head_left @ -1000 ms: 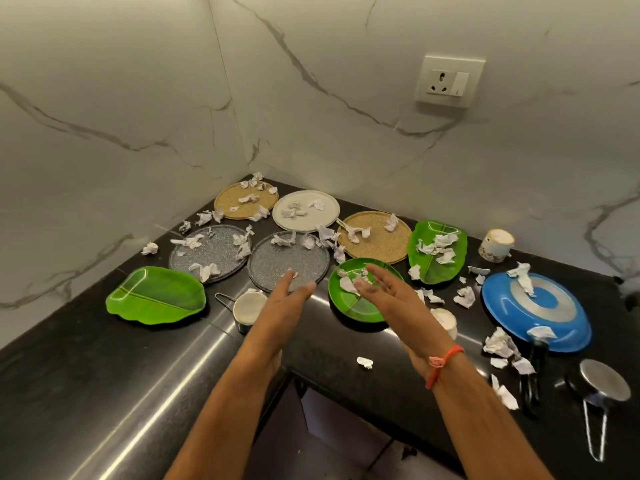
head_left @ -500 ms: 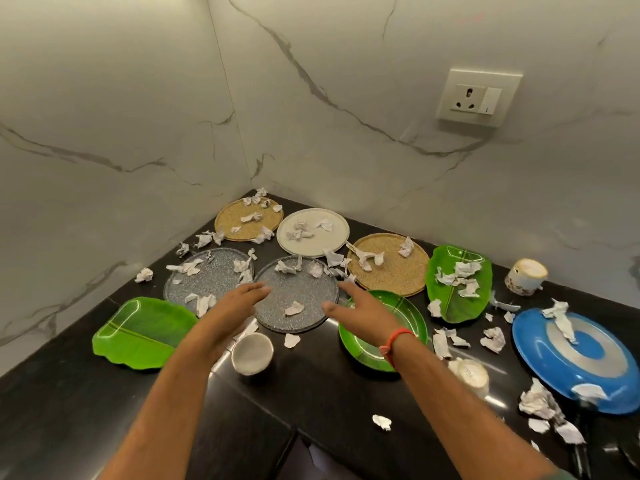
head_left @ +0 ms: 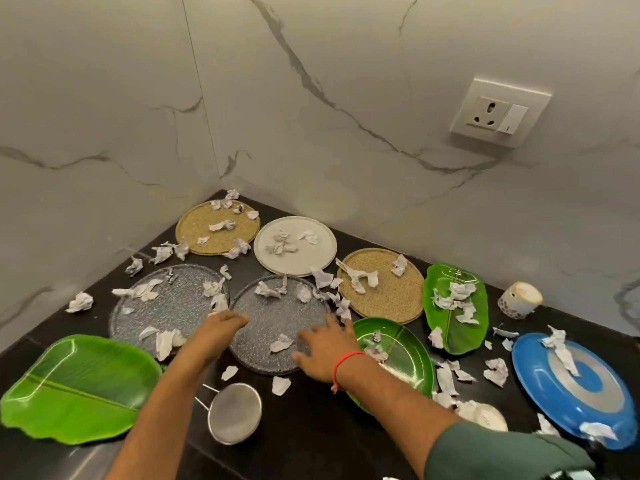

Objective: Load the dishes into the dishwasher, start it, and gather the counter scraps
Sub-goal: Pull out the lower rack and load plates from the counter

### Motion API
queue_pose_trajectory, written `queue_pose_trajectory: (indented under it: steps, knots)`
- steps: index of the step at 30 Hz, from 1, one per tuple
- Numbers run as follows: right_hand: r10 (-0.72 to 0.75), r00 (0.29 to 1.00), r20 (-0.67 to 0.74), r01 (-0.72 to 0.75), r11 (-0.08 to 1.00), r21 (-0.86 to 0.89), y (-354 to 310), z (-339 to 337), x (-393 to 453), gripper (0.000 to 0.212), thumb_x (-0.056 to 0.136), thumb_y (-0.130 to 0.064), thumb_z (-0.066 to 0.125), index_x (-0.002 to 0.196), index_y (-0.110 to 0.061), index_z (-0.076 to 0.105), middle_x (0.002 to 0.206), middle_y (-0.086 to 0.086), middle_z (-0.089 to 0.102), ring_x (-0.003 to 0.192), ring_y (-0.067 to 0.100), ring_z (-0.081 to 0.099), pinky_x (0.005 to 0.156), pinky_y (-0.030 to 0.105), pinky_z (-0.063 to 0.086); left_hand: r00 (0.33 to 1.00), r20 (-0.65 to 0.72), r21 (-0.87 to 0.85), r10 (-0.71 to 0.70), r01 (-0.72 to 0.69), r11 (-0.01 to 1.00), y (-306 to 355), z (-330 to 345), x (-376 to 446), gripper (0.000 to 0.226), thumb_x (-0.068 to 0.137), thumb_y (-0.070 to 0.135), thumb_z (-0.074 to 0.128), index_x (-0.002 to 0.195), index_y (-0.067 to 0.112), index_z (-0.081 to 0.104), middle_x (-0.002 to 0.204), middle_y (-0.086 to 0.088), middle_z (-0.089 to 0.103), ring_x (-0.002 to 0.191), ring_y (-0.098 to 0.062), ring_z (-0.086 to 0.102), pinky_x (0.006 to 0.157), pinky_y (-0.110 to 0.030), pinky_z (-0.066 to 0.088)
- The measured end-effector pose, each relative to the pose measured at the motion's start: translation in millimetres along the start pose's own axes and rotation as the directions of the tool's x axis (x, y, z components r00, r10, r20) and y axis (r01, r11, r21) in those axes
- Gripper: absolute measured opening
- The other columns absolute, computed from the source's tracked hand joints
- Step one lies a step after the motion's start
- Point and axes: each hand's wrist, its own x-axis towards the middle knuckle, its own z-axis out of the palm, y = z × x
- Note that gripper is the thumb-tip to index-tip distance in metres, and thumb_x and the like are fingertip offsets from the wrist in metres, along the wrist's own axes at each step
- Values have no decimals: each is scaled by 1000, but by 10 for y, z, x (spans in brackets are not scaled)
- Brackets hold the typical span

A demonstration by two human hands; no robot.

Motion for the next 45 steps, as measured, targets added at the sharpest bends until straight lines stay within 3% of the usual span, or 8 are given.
queue_pose_trajectory:
  steps: [6,11,18,23,26,29,35,45]
  knots:
    - [-35,998,-48,32,996,-81,3,90,-44,57,99,-57,40,150,-32,39,160,9,34,154,32,10,119,61,-4,997,-54,-138,-50,42,989,-48,-4,135,32,100,34,60,128,20,53,126,-2,50,119,-26,48,101,-47,45]
    - [-53,998,-39,50,997,-64,72,125,-73,56,102,-48,39,155,-36,28,164,5,26,154,29,8,119,60,-6,991,-120,-165,-53,33,986,-157,32,208,46,94,40,66,134,21,52,140,-7,46,115,-24,50,81,-40,48]
    - [-112,992,-50,113,994,3,150,106,-134,57,103,-45,38,157,-42,18,166,-3,20,155,28,-2,117,63,-9,978,-207,-253,-15,-39,967,-90,32,227,70,89,22,76,144,15,34,139,-14,49,118,-30,54,104,-46,45]
    - [-123,984,-131,133,989,70,95,65,-200,59,101,-54,39,156,-39,23,165,-4,25,155,25,-3,119,60,-10,981,-166,-243,104,-143,959,105,14,60,13,91,10,71,101,4,65,99,-20,73,82,-30,70,75,-39,57]
    - [-102,974,-201,133,980,146,61,84,-281,61,100,-57,39,156,-40,23,164,-4,26,155,23,-3,120,58,-9,950,-217,-232,225,-274,933,251,3,-100,9,94,13,67,87,8,69,93,-21,74,92,-41,71,87,-52,57]
    - [-19,956,-293,90,969,232,66,99,-346,64,100,-56,40,157,-37,21,163,-5,28,155,20,-1,121,53,-6,880,-285,-109,379,-423,900,375,-57,-254,12,96,18,65,88,18,74,84,-7,76,83,-31,74,79,-48,60]
    - [100,920,-380,33,944,328,96,17,-454,64,101,-52,42,158,-30,21,162,-3,30,155,19,4,123,50,0,537,-333,500,775,-596,628,612,-137,-457,14,96,21,63,83,18,68,67,0,59,65,-29,57,59,-35,40]
    - [217,860,-462,40,874,485,138,-115,-710,60,101,-52,44,155,-32,28,162,-6,31,154,16,8,121,44,1,352,-319,600,880,-644,475,648,166,-605,30,94,14,65,124,12,70,80,-4,55,72,-23,50,64,-32,35]
